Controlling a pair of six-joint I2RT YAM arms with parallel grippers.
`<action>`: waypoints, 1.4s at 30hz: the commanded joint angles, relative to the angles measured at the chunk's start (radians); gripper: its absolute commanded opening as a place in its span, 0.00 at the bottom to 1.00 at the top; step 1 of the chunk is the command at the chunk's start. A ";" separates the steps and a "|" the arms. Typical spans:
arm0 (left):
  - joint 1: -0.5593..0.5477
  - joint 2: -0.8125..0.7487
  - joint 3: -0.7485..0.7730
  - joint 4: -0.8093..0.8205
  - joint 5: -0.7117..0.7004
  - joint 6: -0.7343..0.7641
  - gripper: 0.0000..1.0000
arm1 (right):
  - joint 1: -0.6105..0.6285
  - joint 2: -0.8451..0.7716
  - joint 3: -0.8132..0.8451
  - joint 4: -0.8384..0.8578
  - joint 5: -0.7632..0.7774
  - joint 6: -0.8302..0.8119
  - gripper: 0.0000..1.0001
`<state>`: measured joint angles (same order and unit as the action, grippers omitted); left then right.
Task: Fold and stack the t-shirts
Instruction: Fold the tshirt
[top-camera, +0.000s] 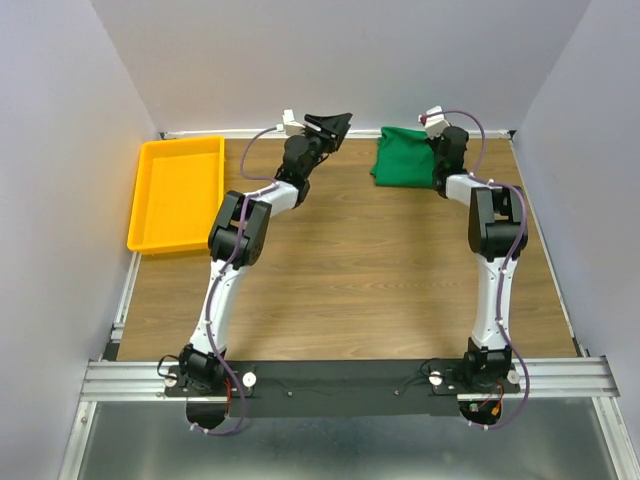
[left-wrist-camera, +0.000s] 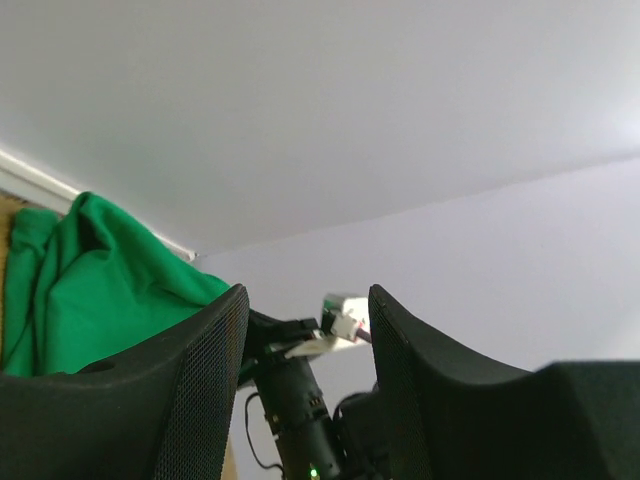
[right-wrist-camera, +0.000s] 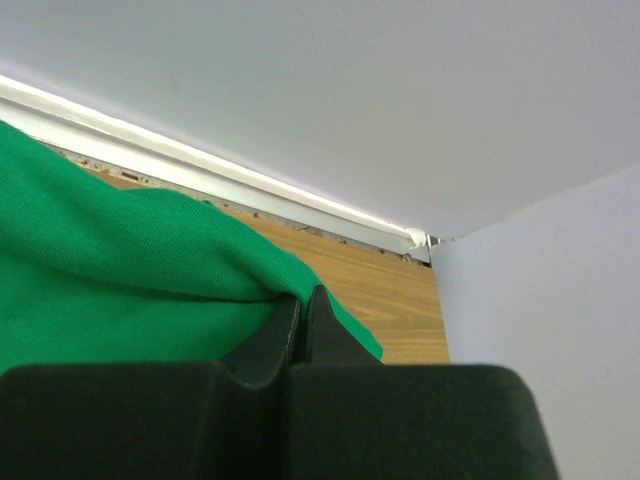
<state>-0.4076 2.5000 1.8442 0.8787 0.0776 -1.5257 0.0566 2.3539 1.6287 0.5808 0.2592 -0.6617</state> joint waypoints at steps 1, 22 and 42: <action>0.006 -0.096 -0.117 0.152 0.106 0.130 0.59 | -0.008 0.024 0.039 0.011 -0.003 -0.021 0.01; 0.019 -1.102 -0.992 -0.026 0.025 0.907 0.60 | -0.006 -0.293 -0.056 -0.455 -0.287 0.024 0.86; 0.090 -2.079 -1.341 -0.716 0.116 1.023 0.98 | 0.160 -0.101 0.066 -0.883 -0.322 -0.300 0.89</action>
<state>-0.3218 0.4683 0.5587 0.2695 0.1520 -0.4934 0.1902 2.1685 1.6417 -0.2871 -0.2081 -0.9699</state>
